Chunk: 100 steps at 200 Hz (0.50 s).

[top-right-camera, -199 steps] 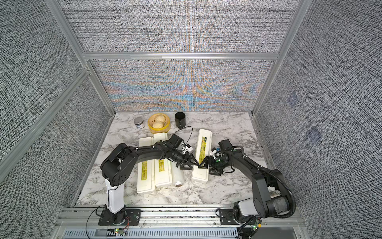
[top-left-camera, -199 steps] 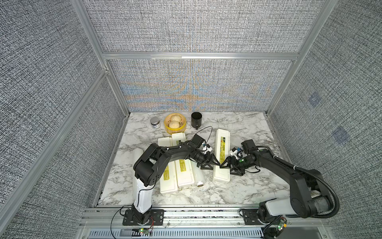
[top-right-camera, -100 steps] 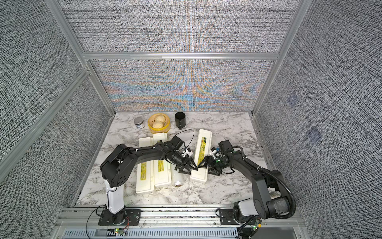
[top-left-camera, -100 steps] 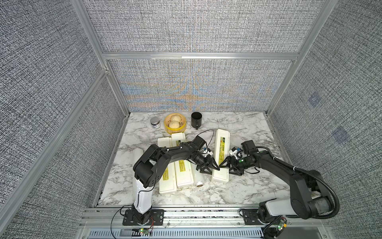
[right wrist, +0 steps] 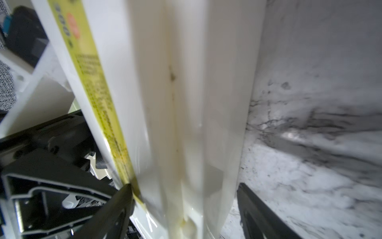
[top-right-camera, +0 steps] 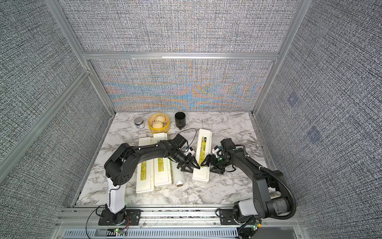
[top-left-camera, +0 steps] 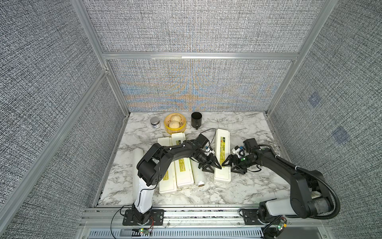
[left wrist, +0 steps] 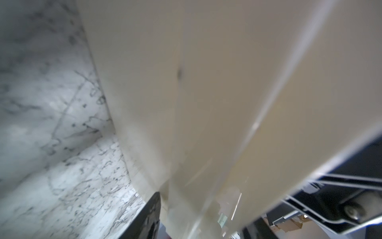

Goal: Put plastic wrap rolls into dispensers
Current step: Close the lid on the plastic wrap cutting box.

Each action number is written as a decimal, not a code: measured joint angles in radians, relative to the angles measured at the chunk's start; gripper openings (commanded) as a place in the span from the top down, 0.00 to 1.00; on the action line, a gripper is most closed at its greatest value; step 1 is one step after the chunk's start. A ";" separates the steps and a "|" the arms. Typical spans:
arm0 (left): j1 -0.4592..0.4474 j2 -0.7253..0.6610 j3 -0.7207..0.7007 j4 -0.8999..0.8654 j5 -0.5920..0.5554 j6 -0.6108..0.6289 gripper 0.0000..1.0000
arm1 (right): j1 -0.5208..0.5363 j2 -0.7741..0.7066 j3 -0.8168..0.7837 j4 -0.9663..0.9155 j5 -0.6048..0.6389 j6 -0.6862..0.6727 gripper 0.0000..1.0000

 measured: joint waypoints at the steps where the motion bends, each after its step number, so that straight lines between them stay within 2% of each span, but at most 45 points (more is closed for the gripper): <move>1: 0.000 0.000 0.002 -0.002 -0.001 0.000 0.41 | -0.002 0.000 0.001 -0.001 0.000 -0.001 0.18; 50: 0.032 0.065 0.149 -0.086 -0.086 0.050 0.39 | -0.092 0.058 0.097 -0.045 0.027 -0.068 0.16; 100: 0.108 0.208 0.374 -0.108 -0.114 0.078 0.38 | -0.151 0.193 0.238 -0.026 -0.014 -0.129 0.16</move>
